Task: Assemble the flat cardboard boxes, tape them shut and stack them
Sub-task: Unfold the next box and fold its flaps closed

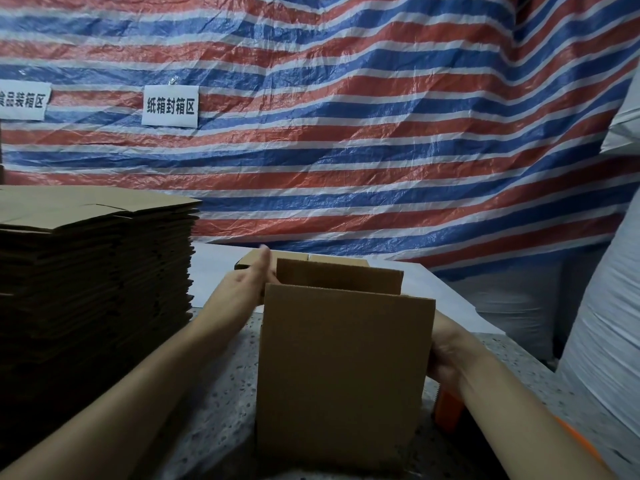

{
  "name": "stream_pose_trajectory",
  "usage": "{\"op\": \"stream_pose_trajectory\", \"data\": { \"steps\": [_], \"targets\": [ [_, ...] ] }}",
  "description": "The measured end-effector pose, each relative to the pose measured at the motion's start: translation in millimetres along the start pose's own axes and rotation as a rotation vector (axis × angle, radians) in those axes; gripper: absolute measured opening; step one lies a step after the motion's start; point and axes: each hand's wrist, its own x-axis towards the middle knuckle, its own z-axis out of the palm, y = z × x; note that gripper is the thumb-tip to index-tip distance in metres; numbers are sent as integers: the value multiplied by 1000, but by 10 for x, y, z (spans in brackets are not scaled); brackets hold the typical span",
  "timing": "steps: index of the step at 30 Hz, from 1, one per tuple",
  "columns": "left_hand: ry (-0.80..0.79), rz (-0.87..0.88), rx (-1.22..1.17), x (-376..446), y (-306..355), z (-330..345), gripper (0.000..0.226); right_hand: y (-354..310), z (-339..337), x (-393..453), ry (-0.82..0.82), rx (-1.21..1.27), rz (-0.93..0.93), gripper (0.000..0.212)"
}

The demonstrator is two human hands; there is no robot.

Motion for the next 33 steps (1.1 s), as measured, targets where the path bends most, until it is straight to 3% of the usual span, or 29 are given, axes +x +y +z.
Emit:
{"op": "stream_pose_trajectory", "data": {
  "steps": [4,6,8,11,14,16,18,23,26,30,33],
  "targets": [
    [-451,-33,-44,68,36,-269,105,-14,10,-24,-5,22,13,24],
    [-534,-32,45,47,42,-349,113,-23,24,-27,-6,24,14,16],
    [-498,-16,139,18,52,-349,109,-27,25,-27,-7,37,4,15],
    [-353,18,190,30,32,-237,75,-6,27,-38,-41,45,-1,18],
    [-225,17,76,70,-67,-154,49,-8,0,-23,-92,136,41,51],
    [-188,-2,10,92,-112,-140,54,-11,-41,-15,-137,135,24,76],
    [-152,7,-16,89,-116,-138,65,-7,-60,-40,-138,71,16,87],
    [-159,5,-52,74,-103,-126,106,-10,-66,-58,-181,-46,-139,81],
    [-190,28,-36,64,-103,-125,83,-46,-57,-50,-180,-36,-196,96],
    [-161,127,-57,47,-121,-123,39,-19,-85,-74,-131,-15,-246,51],
    [-139,123,-54,25,-85,-95,16,0,-92,-56,-50,-112,-263,42]
  ]
}}
